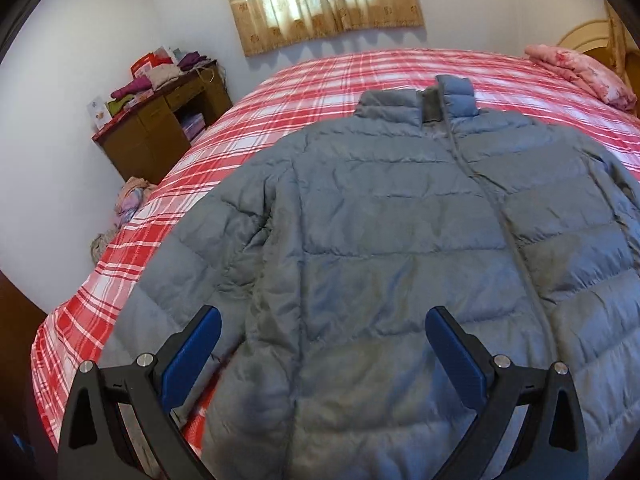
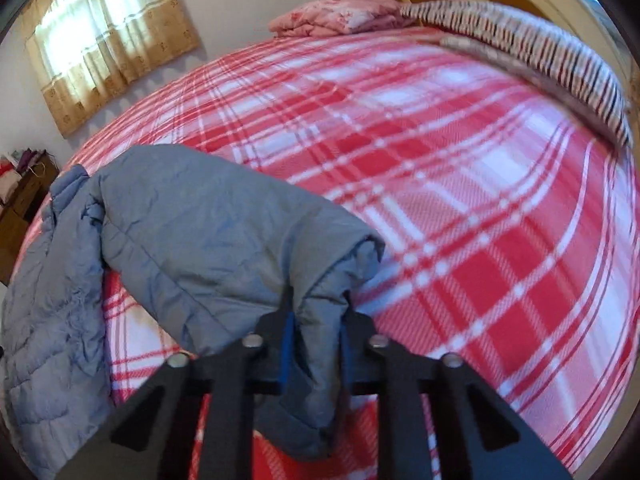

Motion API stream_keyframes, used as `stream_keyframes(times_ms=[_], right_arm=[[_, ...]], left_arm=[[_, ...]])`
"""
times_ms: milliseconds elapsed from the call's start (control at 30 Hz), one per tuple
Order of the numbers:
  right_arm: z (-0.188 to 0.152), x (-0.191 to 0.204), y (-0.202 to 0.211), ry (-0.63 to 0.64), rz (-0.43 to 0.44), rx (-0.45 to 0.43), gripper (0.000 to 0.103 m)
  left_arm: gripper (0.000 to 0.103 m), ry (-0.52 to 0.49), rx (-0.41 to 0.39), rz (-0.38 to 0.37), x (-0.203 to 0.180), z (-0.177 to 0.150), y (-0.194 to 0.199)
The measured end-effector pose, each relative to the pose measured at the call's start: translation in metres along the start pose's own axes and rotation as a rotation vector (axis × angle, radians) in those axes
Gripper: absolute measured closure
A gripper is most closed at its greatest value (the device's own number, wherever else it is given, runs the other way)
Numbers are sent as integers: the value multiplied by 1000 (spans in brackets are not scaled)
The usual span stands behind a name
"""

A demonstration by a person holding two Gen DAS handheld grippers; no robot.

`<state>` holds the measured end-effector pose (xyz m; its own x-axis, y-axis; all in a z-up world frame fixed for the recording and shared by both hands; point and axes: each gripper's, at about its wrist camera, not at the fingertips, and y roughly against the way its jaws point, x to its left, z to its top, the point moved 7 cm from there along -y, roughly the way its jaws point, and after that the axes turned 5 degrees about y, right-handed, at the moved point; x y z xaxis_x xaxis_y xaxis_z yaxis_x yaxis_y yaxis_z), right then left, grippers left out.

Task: Fold large clothes
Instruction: 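Grasp the jacket sleeve cuff with the right tool and fold it across the body, then grasp the other sleeve with the left tool and fold it across the jacket front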

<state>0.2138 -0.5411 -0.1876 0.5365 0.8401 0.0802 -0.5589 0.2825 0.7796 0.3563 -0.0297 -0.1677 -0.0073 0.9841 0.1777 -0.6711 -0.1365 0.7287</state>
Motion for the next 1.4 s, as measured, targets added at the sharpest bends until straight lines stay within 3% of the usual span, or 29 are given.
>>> stream_keyframes(times_ms=[167,400,600,800,933,1033,1067,1133,1300,1400], right_arm=[[43,40,17,114,-7,-78,87],[83,171,48,344,84,-198,88],[74,282,44,527,166,-220,89],[42,350,6,639,222,-172,89],[14,376,-13,690,250,-137,88],[1,383,-22,692,282,-124,80],[-1,382,-21,683,297,-118,59],[-5,376,-11,654,355,-99,31],[-6,340,31,646,398,-145,31],[3,308,47,589,414,-171,25]], left_arm=[[1,28,-37,48,17,24,-3],[1,89,-93,21,37,46,8],[1,92,-103,24,45,44,6],[1,101,-100,49,61,39,-6],[1,109,-73,59,68,34,-18],[1,119,-40,58,70,30,-24],[1,119,-37,57,70,29,-24],[1,119,-45,53,69,31,-19],[1,118,-81,24,54,44,3],[1,106,-102,-28,28,55,19]])
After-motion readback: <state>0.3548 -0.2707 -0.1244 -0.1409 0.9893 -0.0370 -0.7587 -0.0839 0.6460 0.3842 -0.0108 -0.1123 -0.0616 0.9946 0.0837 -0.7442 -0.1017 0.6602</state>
